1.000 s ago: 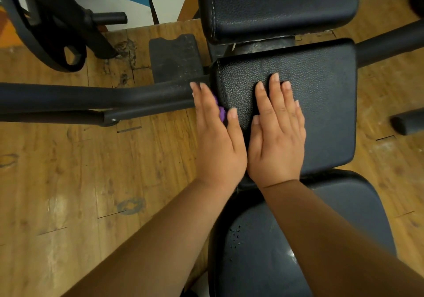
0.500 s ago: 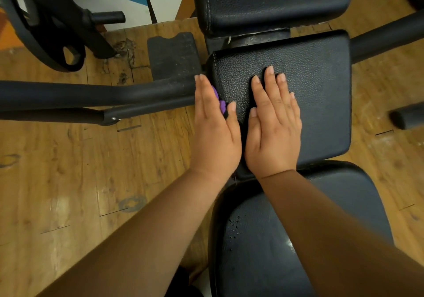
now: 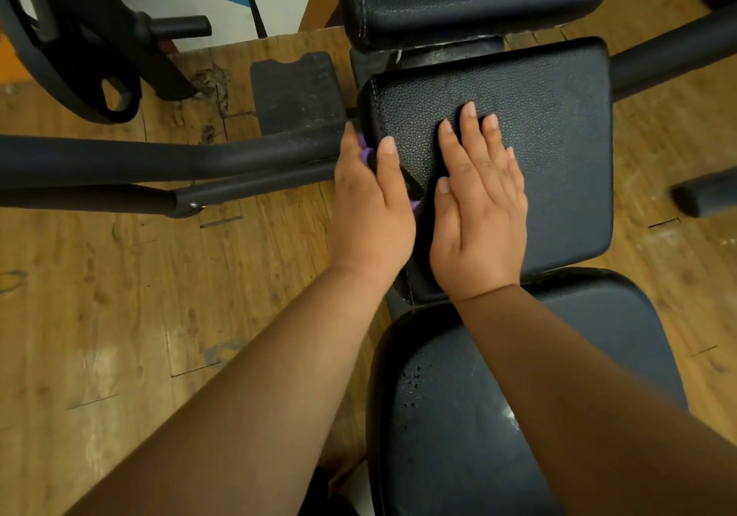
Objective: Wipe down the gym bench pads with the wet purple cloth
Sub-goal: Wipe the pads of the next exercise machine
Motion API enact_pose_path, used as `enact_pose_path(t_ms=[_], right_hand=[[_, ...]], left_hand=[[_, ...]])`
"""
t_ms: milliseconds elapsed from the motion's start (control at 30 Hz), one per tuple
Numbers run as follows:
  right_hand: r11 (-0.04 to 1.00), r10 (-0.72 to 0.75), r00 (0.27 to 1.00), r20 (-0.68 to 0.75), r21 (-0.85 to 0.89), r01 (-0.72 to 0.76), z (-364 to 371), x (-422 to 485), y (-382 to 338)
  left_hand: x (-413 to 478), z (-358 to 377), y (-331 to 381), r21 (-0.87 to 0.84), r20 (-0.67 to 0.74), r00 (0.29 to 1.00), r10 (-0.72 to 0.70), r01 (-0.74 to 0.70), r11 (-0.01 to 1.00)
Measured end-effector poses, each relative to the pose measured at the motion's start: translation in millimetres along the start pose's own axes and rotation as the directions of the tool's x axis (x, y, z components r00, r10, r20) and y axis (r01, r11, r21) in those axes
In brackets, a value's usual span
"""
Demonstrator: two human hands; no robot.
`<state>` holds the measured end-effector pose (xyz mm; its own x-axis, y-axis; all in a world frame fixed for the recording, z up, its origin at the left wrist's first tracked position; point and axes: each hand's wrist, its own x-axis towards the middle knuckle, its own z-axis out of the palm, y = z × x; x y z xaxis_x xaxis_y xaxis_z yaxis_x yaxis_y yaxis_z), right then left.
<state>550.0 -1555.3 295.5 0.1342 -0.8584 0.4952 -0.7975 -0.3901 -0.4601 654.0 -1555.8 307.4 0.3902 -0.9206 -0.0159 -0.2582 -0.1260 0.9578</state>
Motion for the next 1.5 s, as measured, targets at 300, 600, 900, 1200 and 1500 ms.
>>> enact_pose_path(t_ms=[300,600,900,1200,1500], right_hand=[[1.0,-0.008,1.0,-0.011,-0.006,0.008,2,-2,1],[1.0,-0.01,1.0,-0.028,-0.008,0.01,1,-2,0],[1.0,-0.018,0.999,-0.039,-0.012,0.018,2,-3,2],[0.995,0.0,0.999,-0.042,-0.095,-0.004,-2,-3,0],[0.99,0.018,0.996,0.089,-0.138,-0.005,-4,-38,-1]], left_hand=[[-21,-3,-8,-0.125,0.072,0.975,-0.211,0.218,0.968],[-42,-2,-7,-0.163,0.12,0.941,-0.318,0.334,0.928],[-41,2,-11,-0.195,0.074,0.952,-0.297,0.306,0.932],[-12,2,2,-0.212,-0.003,0.952,-0.305,0.297,0.931],[-48,1,-18,-0.267,0.112,0.898,-0.426,0.44,0.857]])
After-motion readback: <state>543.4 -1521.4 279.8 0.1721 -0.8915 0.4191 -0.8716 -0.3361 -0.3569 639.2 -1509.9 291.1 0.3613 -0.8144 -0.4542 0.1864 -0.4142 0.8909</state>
